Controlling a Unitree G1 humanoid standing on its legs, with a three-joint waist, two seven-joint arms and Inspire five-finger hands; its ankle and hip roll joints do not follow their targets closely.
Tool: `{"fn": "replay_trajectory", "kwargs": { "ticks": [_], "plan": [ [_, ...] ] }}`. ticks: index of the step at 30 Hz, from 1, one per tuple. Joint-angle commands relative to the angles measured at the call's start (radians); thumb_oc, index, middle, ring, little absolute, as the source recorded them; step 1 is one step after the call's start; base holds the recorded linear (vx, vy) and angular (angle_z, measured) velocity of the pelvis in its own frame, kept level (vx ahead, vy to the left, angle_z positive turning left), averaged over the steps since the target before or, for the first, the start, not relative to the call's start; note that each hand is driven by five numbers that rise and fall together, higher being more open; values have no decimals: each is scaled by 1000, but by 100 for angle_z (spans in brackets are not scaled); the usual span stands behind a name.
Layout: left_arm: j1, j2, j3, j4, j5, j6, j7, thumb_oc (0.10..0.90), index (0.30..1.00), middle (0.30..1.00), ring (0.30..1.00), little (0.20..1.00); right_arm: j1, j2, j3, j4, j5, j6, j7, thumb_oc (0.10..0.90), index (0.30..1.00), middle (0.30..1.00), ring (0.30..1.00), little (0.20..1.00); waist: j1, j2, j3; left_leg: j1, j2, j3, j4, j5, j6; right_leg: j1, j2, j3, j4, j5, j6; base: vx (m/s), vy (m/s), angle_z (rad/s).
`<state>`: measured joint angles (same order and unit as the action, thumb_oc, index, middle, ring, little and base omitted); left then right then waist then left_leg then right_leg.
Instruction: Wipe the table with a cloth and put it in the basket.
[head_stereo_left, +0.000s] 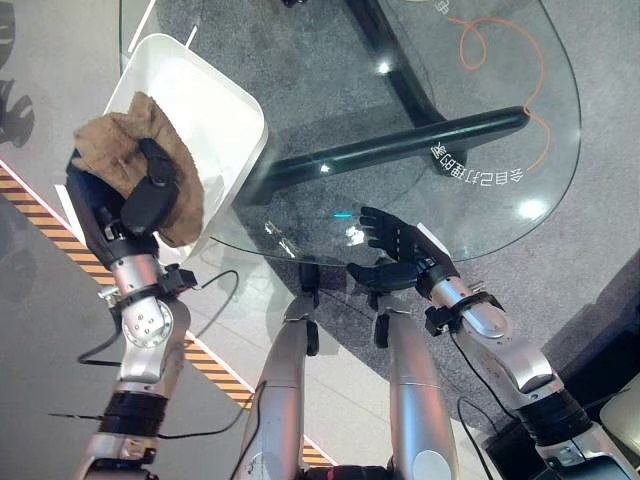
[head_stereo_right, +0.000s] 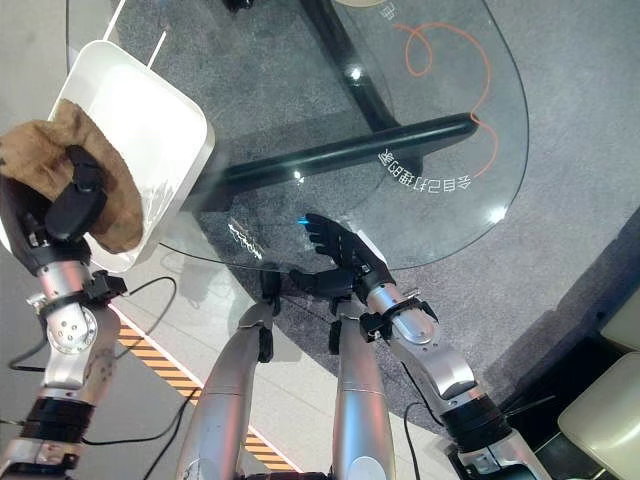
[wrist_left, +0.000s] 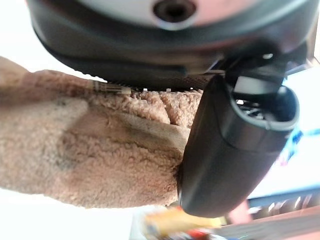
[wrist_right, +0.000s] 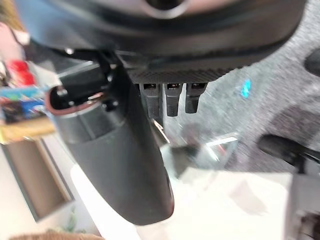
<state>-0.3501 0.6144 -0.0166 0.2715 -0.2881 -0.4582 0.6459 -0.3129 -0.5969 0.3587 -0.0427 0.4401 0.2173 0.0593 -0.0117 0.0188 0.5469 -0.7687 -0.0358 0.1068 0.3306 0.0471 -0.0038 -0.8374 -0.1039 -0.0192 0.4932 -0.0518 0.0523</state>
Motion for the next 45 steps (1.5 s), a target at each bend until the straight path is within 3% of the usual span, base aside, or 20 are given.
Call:
{"fn": "replay_trajectory", "kwargs": {
  "ticks": [1,2,6,13,21,28,39,40,41,42,45],
  "plan": [
    [-101,114,113,16,118,-22,147,100,300,300,300,200,-32,-49,42,-55,31,27,88,800,900,900,900,900,-29,43,-27,-1,-59,0,66,-97,4,19,66,-14,-67,-3,-14,18,136,-1],
    [-143,150,93,87,138,3,177,100,300,300,300,200,-47,-71,74,-42,28,74,127,800,900,900,900,900,-33,43,-27,-14,-55,8,69,-96,3,5,64,-14,-65,-1,-13,19,123,-1],
    [-238,210,36,197,197,89,245,100,300,300,300,200,-73,-109,143,-6,-5,154,163,800,900,900,900,900,-38,38,-27,-37,-47,19,69,-91,3,-24,63,-16,-65,7,-9,22,111,1],
    [-430,315,-110,338,268,225,275,100,300,300,300,200,-100,-145,205,100,28,218,232,800,900,900,900,900,-48,21,-27,-99,-34,21,88,-89,0,-89,66,-23,-45,17,1,16,53,1],
    [-570,350,-253,445,406,364,253,100,300,300,300,200,-113,-149,217,166,42,222,272,800,900,900,900,900,-62,-4,-27,-193,-21,16,110,-80,-10,-182,76,-16,-16,30,7,18,54,3],
    [-634,342,-322,525,441,383,211,100,300,300,300,200,-113,-159,216,194,55,200,279,800,900,900,900,900,-76,-23,-27,-249,-17,13,120,-76,-18,-235,84,-8,-1,35,13,10,41,-1],
    [-611,277,-318,561,313,469,82,100,300,300,300,200,-149,-146,209,215,77,180,264,800,900,900,900,900,-79,-43,-27,-265,-18,3,105,-63,-26,-240,97,-8,-19,46,20,0,0,0],
    [-609,274,-314,561,287,474,80,193,380,380,380,293,-151,-142,207,216,76,181,262,800,900,900,900,900,-79,-44,-27,-264,-18,2,102,-62,-27,-238,98,-8,-23,46,21,-21,-35,-2],
    [-616,271,-310,568,266,486,89,525,665,665,665,625,-158,-143,208,212,84,184,256,800,900,900,900,900,-80,-47,-27,-261,-19,1,98,-59,-28,-232,99,-10,-31,48,21,-23,-40,-4],
    [-618,273,-308,579,253,485,89,800,900,900,900,900,-157,-142,207,213,83,183,258,800,900,900,900,900,-81,-48,-27,-257,-19,1,97,-60,-29,-229,100,-10,-31,47,20,-19,-39,-4],
    [-627,276,-303,601,241,492,98,800,900,900,900,900,-154,-136,205,211,80,179,257,800,900,900,900,900,-83,-49,-27,-250,-20,-1,95,-61,-29,-223,100,-11,-32,46,20,-7,-14,0]
  ]
}}
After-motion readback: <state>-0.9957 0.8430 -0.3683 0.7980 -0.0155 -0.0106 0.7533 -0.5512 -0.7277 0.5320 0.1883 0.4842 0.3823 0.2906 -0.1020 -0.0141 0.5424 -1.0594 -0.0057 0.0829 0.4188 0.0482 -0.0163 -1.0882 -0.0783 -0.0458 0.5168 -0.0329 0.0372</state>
